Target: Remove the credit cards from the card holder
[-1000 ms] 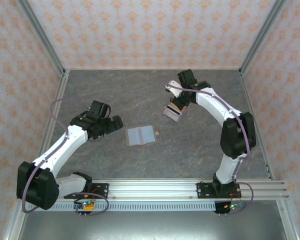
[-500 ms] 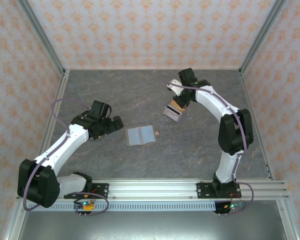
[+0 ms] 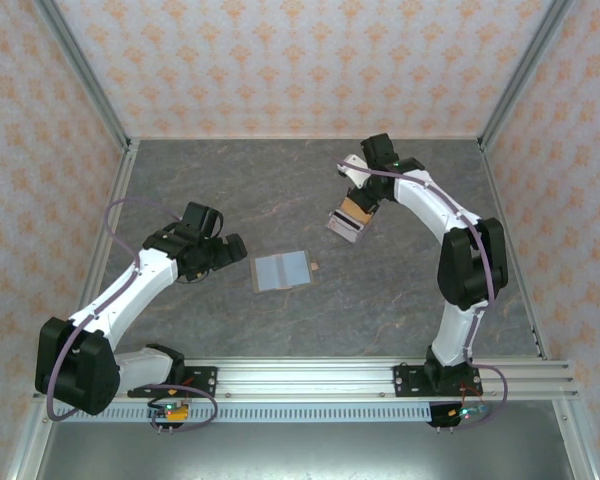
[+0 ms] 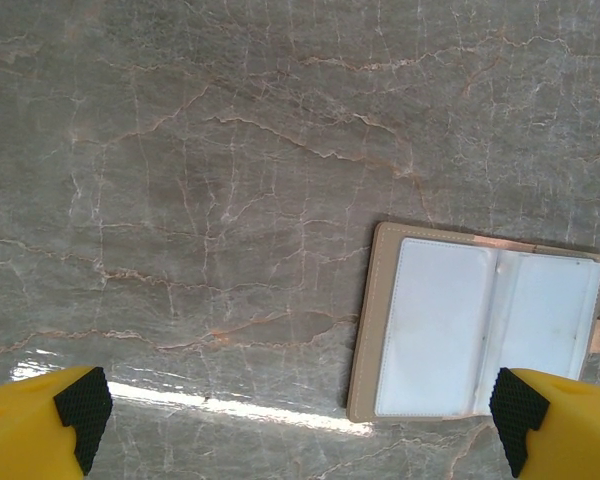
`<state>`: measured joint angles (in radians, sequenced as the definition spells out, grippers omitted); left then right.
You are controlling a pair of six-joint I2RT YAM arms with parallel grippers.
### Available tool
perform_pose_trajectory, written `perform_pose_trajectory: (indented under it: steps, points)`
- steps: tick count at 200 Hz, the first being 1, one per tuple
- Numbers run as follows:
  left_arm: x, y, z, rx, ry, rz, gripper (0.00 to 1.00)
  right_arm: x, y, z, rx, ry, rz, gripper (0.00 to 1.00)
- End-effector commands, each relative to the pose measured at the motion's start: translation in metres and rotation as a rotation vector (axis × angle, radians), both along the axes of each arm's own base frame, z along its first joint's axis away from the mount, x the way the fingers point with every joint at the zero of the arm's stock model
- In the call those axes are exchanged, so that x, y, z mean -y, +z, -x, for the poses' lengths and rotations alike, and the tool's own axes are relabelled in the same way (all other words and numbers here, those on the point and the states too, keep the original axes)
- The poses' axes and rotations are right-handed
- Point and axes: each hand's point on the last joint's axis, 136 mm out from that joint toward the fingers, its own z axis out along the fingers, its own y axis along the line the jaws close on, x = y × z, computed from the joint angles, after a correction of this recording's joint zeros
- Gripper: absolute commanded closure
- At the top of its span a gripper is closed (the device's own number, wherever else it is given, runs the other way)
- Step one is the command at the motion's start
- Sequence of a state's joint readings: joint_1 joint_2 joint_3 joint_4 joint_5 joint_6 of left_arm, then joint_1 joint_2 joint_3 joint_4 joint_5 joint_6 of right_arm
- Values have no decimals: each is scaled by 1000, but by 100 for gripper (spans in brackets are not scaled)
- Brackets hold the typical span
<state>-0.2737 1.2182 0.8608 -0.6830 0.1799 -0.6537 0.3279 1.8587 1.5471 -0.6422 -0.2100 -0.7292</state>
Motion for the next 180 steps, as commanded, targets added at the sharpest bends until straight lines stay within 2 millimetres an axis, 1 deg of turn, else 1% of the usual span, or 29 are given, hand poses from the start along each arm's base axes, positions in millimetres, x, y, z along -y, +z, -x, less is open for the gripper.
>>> perform_pose_trajectory:
  steps: [1,29,51,76,103,180]
  points:
    - [-3,-2,1,-3,7,-1,0,-2,45,-10,109,-18,-59,100]
    - [-3,-3,1,-4,6,-1,0,-3,50,-9,116,-15,-77,100]
    - [-3,-5,1,-8,6,-2,0,-2,49,-10,121,-21,-74,100]
    - [-4,-5,2,-9,5,-4,0,0,37,-12,97,-21,-49,100]
    - [-4,-5,2,-9,6,-5,0,0,24,-9,64,7,-25,100]
    - [-3,-5,0,-10,6,1,0,10,3,-15,42,-3,55,100]
